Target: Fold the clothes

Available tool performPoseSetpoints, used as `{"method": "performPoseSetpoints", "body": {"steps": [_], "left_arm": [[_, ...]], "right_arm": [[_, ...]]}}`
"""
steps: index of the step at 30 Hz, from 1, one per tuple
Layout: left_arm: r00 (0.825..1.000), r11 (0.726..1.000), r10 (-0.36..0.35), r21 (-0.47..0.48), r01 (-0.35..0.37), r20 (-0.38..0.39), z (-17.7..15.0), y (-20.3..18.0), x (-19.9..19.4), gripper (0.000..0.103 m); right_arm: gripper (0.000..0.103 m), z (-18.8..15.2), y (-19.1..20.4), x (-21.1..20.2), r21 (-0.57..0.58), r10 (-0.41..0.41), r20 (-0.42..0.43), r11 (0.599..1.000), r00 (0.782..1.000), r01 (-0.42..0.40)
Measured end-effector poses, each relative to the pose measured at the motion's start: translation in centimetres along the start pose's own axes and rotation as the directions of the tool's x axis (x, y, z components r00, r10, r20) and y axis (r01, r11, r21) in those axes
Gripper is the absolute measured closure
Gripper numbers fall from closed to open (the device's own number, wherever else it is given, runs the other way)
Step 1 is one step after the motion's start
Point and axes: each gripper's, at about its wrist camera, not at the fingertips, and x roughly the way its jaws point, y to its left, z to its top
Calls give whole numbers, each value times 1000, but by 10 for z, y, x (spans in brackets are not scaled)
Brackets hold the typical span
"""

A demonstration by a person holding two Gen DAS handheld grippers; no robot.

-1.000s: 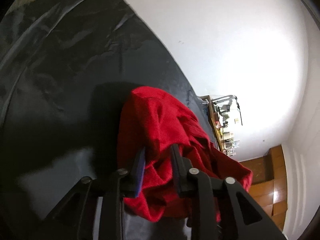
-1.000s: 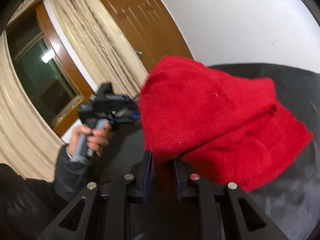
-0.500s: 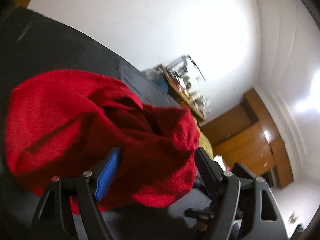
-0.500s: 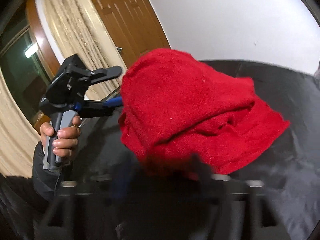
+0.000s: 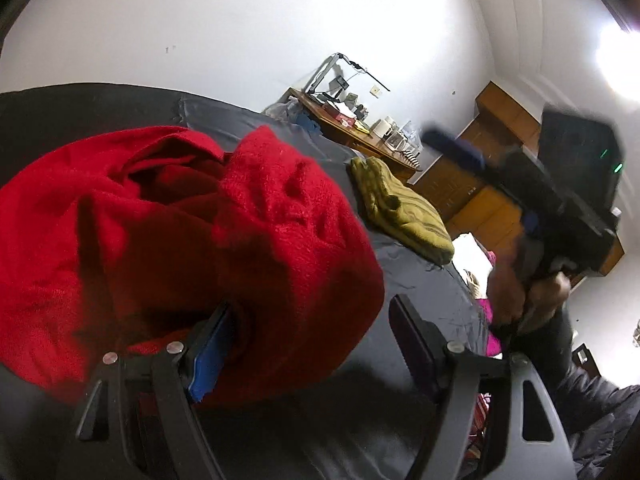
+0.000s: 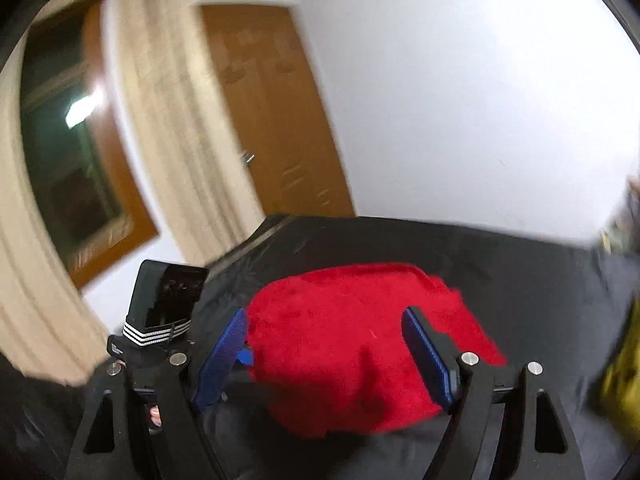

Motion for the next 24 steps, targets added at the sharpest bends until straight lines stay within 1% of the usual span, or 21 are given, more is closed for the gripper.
{"method": "performPoseSetpoints", "body": {"steps": [2,4,5,7,9,12,14,16,17,20,24], "left_arm": [[1000,1000,-1,-18,1,4,-5,4,-6,24],[1000,1000,5,-18,-5,8,-5,6,-6,24],[1000,1000,9,-17,-8,11,-5,8,-5,24],[1000,1000,19,9,-19,10,-8,4,-7,24],[1000,999,26,27,-26,7,-10,1,-6,24],[999,998,32,44,-32,2,-13,-1,-4,24],[999,999,32,43,-32,5,-15,1,-7,24],[999,998,37,45,-37,11,-17,5,-14,24],[999,998,41,46,-41,15,-18,8,-19,24],[998,998,58,19,-59,39,-17,17,-26,24],[994,997,82,-18,-81,69,-16,28,-36,24]], "right_arm": [[22,19,17,21,-135,11,-54,991,999,-18],[22,35,30,44,-238,60,-119,967,991,-87],[22,40,36,57,-270,92,-162,954,983,-133],[22,51,45,90,-311,137,-263,925,955,-219],[22,52,46,123,-318,150,-370,907,917,-276],[22,50,45,162,-276,162,-518,898,840,-344],[22,38,35,175,-221,174,-590,905,789,-364],[22,27,26,187,-164,187,-656,910,732,-380],[22,21,20,189,-150,188,-677,911,712,-384],[22,7,5,168,-141,190,-682,913,706,-382],[22,-12,-5,128,-151,163,-677,924,718,-352]]}}
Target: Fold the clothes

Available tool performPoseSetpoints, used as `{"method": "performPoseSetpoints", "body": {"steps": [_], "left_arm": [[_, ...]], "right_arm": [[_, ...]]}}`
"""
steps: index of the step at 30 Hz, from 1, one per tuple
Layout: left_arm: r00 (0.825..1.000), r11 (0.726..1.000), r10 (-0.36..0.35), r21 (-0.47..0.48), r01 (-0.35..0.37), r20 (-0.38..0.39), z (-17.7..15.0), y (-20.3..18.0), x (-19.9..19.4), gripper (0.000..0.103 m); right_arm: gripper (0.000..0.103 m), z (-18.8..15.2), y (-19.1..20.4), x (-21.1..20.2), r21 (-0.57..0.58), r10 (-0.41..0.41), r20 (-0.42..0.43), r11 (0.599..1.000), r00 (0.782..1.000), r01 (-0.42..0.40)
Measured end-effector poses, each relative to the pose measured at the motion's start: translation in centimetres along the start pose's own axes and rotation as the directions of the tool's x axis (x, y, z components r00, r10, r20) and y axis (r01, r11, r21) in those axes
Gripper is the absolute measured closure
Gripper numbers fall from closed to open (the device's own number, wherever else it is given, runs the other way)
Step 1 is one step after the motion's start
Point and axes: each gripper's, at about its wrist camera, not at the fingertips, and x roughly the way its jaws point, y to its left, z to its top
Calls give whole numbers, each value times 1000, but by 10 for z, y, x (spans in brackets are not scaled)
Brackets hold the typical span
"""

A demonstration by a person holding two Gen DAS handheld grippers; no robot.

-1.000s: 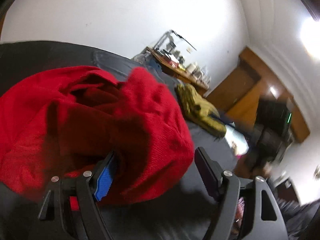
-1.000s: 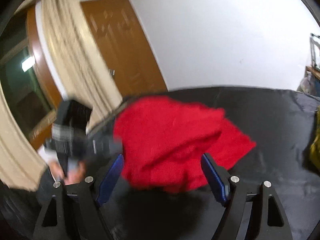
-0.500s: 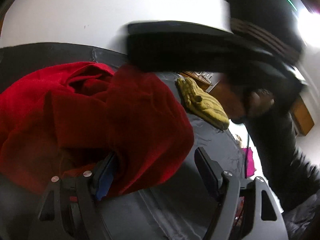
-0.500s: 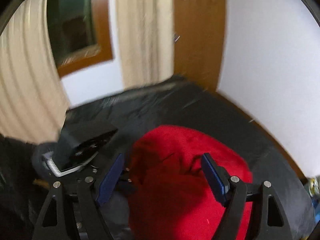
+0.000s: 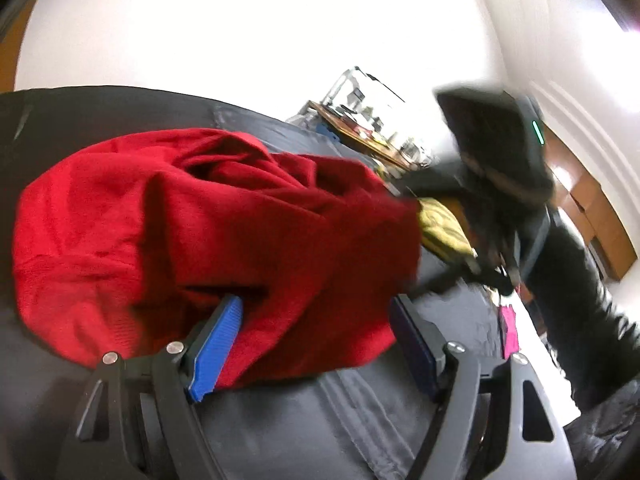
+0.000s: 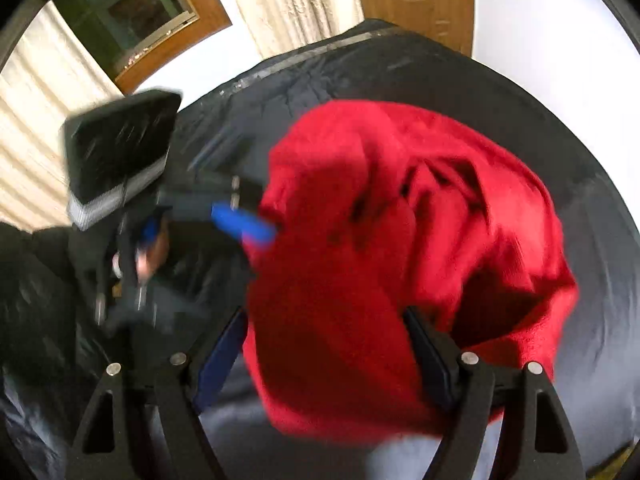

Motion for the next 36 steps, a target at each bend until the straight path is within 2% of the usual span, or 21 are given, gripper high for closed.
{"method": "performPoseSetpoints", "body": {"steps": [5,8,11,13,15,16,17,18,26,27,30,31,32,34,35,36], "left_arm": [[998,998,49,-39,-47,45,3,13,-17,24],[994,995,84,-64,-80,73,4,20,-30,23],[989,990,119,-90,-111,91,4,28,-38,22],[986,986,139,-107,-128,95,4,32,-39,22],[983,982,155,-124,-142,97,2,34,-43,22],[982,981,160,-131,-147,96,1,35,-44,22],[982,979,164,-136,-150,94,0,35,-44,22],[982,978,168,-140,-154,91,-1,35,-45,22],[979,970,185,-174,-168,87,-9,33,-47,22],[978,970,186,-178,-168,89,-10,33,-48,22],[975,965,199,-193,-177,96,-12,35,-52,21],[974,963,205,-198,-182,99,-12,37,-54,21],[972,961,211,-203,-188,101,-14,38,-56,21],[969,958,225,-207,-200,106,-16,42,-62,21],[966,956,234,-205,-208,111,-17,42,-64,21],[964,956,241,-197,-216,114,-19,42,-67,21]], "right_arm": [[23,-43,30,11,-28,-91,-10,996,996,90],[32,-60,47,20,-19,-114,23,993,993,114],[48,-73,60,24,6,-143,69,990,987,143],[72,-79,67,26,25,-190,98,982,977,188],[81,-83,69,27,72,-281,137,959,950,273],[85,-86,69,27,99,-339,155,940,928,327],[85,-89,71,27,116,-405,165,913,899,390],[85,-91,72,28,129,-444,171,895,880,427],[85,-100,75,34,135,-466,191,884,864,447],[85,-100,77,36,129,-481,195,876,855,464],[85,-101,92,43,112,-584,216,811,782,575],[87,-101,96,43,109,-619,231,783,751,612],[89,-100,99,40,113,-657,253,749,711,653],[92,-103,110,30,140,-735,304,664,606,734],[92,-104,115,24,163,-773,331,612,542,774],[92,-106,121,14,196,-811,358,550,463,812]]}}
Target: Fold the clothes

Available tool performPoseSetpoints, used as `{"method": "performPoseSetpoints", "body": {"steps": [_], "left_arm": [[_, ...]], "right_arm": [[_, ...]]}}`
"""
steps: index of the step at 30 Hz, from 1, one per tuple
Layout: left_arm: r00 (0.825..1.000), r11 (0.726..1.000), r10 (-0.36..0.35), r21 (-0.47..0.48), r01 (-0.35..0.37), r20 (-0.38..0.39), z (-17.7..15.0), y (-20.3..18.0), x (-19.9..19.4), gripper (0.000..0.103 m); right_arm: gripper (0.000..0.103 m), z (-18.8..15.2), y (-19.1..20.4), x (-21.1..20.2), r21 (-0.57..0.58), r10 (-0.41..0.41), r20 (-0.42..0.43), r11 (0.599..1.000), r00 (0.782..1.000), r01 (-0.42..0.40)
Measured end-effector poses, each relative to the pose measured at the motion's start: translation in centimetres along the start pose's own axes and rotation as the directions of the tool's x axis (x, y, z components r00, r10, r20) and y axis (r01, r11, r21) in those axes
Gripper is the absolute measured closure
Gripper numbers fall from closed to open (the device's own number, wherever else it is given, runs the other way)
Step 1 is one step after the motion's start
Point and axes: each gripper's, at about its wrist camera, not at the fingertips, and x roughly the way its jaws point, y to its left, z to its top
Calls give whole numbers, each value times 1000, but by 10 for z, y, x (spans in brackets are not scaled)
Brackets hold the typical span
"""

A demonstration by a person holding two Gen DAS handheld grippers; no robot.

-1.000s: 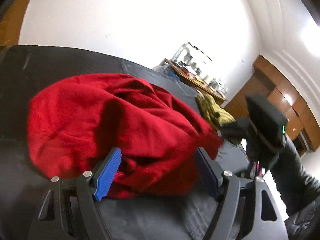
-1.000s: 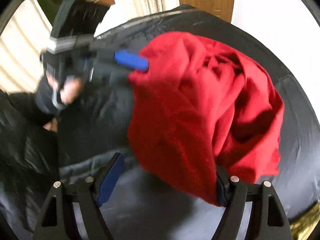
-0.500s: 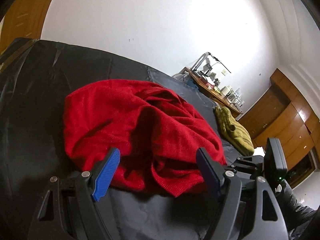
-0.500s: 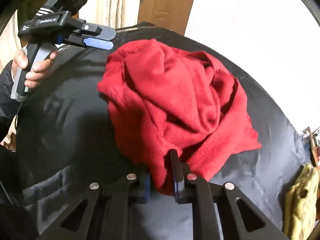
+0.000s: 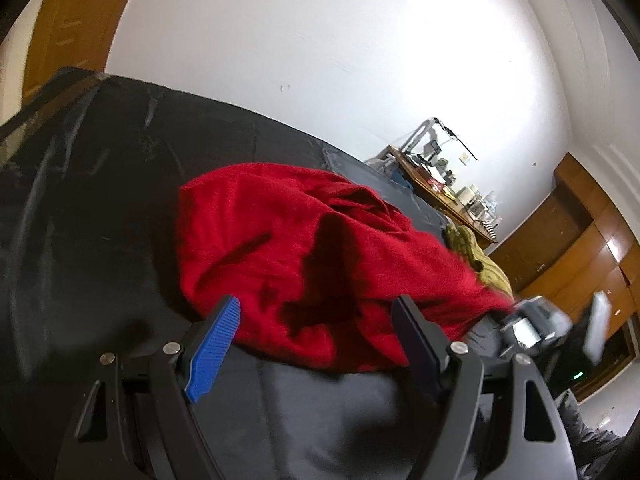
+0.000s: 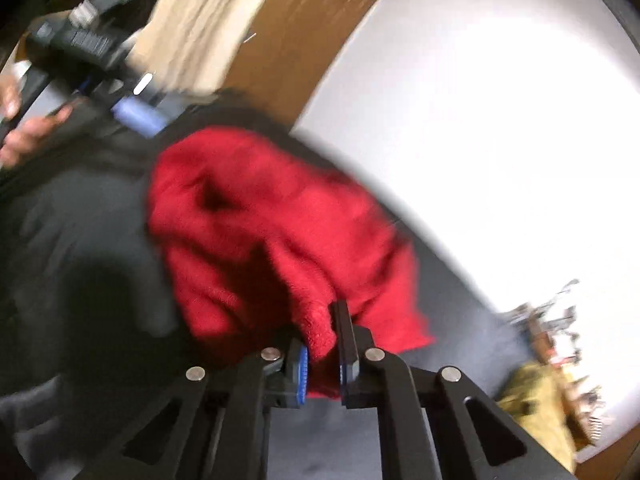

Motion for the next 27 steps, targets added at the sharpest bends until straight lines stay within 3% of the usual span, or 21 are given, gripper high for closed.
{"method": "performPoseSetpoints", "body": {"steps": [3,6,11,16,18,22,25,27], "left_arm": [[1000,999,28,38,-28,15,-3,2,-7,21],[998,991,61,121,-64,25,-9,-8,-7,21],[998,963,68,263,-66,0,-21,-31,3,21],[996,945,90,314,-89,13,-19,-35,7,22],[992,922,119,366,-128,47,-17,-37,7,22],[979,826,188,525,-203,82,-22,-48,16,22],[973,761,225,614,-212,58,-23,-55,32,21],[972,745,231,634,-209,49,-23,-59,38,21]], "right_arm": [[93,8,-17,-28,42,-211,115,977,971,208],[93,17,-34,-50,106,-340,176,940,924,326],[93,27,-60,-71,203,-442,219,893,870,403],[93,37,-72,-90,270,-496,261,861,828,431],[93,40,-69,-96,282,-509,272,854,817,438],[93,38,-77,-107,320,-520,270,842,810,434],[93,36,-85,-115,357,-530,276,831,802,426],[93,34,-91,-120,382,-537,280,823,796,421]]}}
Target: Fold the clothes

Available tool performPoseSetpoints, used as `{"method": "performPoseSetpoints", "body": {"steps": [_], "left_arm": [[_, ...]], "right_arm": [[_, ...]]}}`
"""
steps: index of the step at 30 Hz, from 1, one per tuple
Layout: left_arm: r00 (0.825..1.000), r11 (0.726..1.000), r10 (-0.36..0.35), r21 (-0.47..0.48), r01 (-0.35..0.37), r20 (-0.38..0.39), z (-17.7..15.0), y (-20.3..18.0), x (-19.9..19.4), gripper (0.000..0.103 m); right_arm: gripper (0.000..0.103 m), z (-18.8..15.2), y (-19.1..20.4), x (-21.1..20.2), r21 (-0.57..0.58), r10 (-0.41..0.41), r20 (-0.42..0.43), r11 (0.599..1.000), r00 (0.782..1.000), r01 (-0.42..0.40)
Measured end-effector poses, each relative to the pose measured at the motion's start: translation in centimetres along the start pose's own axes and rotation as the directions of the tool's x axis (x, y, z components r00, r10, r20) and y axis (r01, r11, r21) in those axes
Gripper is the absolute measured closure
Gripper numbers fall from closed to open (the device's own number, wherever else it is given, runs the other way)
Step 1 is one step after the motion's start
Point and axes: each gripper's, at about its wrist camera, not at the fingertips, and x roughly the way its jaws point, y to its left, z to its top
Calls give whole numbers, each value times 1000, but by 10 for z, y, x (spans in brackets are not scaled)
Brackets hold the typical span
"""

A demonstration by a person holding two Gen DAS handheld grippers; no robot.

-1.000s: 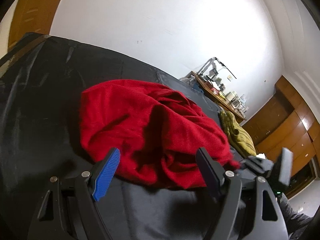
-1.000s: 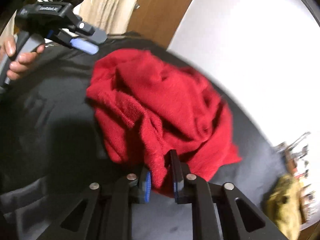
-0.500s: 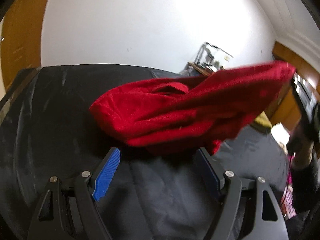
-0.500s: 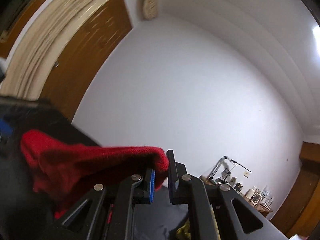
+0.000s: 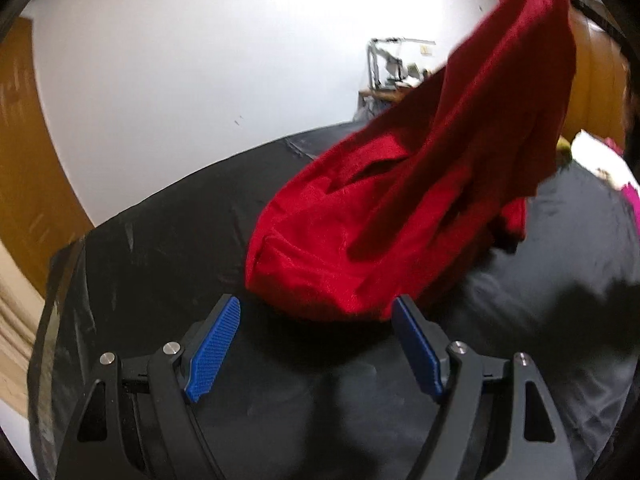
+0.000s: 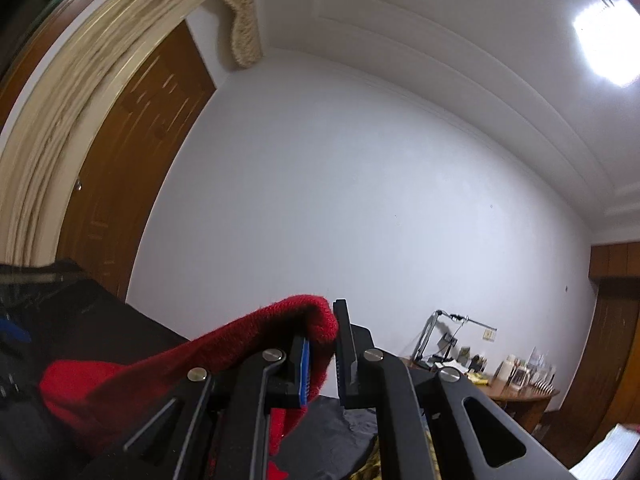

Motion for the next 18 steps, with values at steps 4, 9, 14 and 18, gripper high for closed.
{"method": "performPoseSetpoints", "body": {"steps": [4,9,14,18], "left_arm": [[1000,999,-23,30,23,9,10,-9,9,21],[996,995,-88,49,87,31,27,-28,17,21],[980,982,-183,53,180,76,44,-51,11,21],[949,961,-278,36,276,146,60,-65,-8,21]], "right_arm": [[93,5,-16,-5,46,-14,20,999,1000,13],[93,39,-28,-22,33,-47,145,999,988,42],[93,91,-47,-19,57,-72,231,997,970,61],[93,127,-78,-21,136,-102,259,988,960,69]]}}
